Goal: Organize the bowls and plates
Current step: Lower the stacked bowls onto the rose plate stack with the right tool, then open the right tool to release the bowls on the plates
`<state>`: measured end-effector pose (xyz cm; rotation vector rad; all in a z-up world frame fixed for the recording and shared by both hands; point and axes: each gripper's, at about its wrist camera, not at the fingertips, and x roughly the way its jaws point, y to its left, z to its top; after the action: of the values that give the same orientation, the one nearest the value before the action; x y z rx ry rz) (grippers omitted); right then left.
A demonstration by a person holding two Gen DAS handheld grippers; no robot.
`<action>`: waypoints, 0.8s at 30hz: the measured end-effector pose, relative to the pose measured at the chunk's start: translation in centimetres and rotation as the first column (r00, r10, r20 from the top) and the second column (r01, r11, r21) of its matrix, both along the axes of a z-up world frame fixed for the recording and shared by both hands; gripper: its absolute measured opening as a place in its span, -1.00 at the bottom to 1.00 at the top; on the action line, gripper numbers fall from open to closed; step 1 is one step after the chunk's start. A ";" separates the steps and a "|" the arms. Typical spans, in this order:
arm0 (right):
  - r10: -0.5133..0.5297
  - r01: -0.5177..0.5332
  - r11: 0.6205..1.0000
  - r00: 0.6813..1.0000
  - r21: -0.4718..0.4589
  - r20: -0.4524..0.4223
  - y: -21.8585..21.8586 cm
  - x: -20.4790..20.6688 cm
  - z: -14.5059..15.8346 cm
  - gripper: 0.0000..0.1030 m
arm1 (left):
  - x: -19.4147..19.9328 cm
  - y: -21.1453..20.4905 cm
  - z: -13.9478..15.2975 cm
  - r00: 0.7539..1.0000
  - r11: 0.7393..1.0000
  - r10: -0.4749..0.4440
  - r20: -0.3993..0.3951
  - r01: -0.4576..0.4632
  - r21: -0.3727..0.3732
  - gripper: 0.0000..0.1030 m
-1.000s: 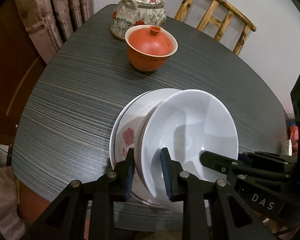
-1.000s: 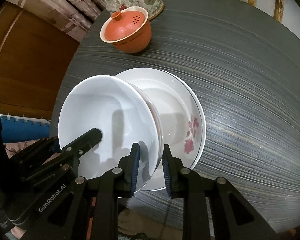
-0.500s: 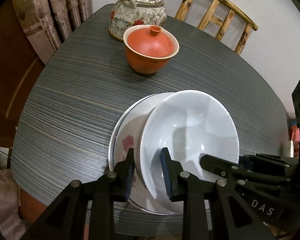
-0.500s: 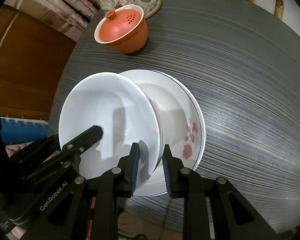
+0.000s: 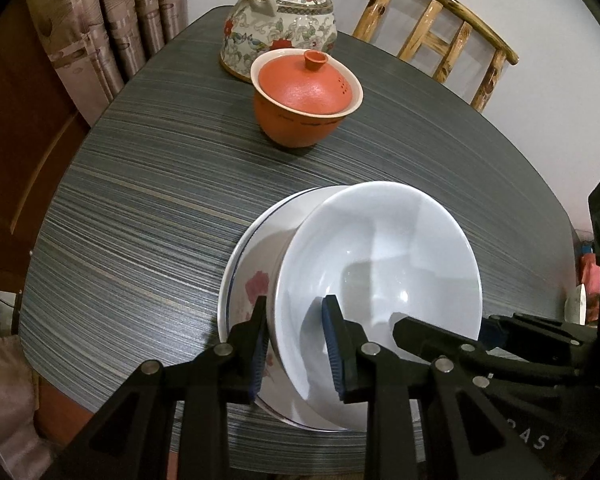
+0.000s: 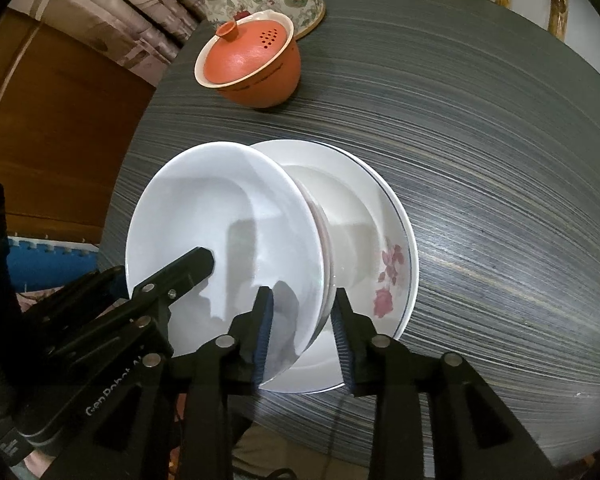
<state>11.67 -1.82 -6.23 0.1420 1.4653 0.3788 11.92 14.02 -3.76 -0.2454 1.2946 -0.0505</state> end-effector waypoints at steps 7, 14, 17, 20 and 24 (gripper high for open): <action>-0.009 0.009 1.000 1.000 0.015 0.007 0.2 -0.1 0.0 -0.38 | -0.1 -0.1 -0.1 1.000 1.000 -0.004 0.005 0.004 0.007 -0.48; 0.002 -0.003 1.000 0.999 0.020 0.032 0.1 -0.5 0.0 -0.37 | -0.4 -0.2 0.1 1.000 1.000 -0.011 0.028 0.010 0.028 -0.48; 0.008 -0.009 1.000 0.998 0.016 0.063 0.1 -0.9 0.1 -0.26 | -0.7 -0.8 1.0 0.996 0.993 -0.039 0.086 0.029 0.114 -0.49; 0.006 -0.007 1.000 0.997 0.012 0.082 -0.2 -1.3 -0.1 -0.02 | -0.9 -0.7 1.4 0.994 0.992 -0.039 0.104 0.026 0.124 -0.49; 0.015 -0.016 1.000 0.991 0.008 0.133 -0.4 -2.2 0.0 0.19 | -1.5 -0.9 1.7 0.992 0.989 -0.037 0.121 0.019 0.148 -0.49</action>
<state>9.49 -2.20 -6.25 0.1102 1.3341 0.4001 10.37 13.09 -2.11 -0.0961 1.1722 0.0057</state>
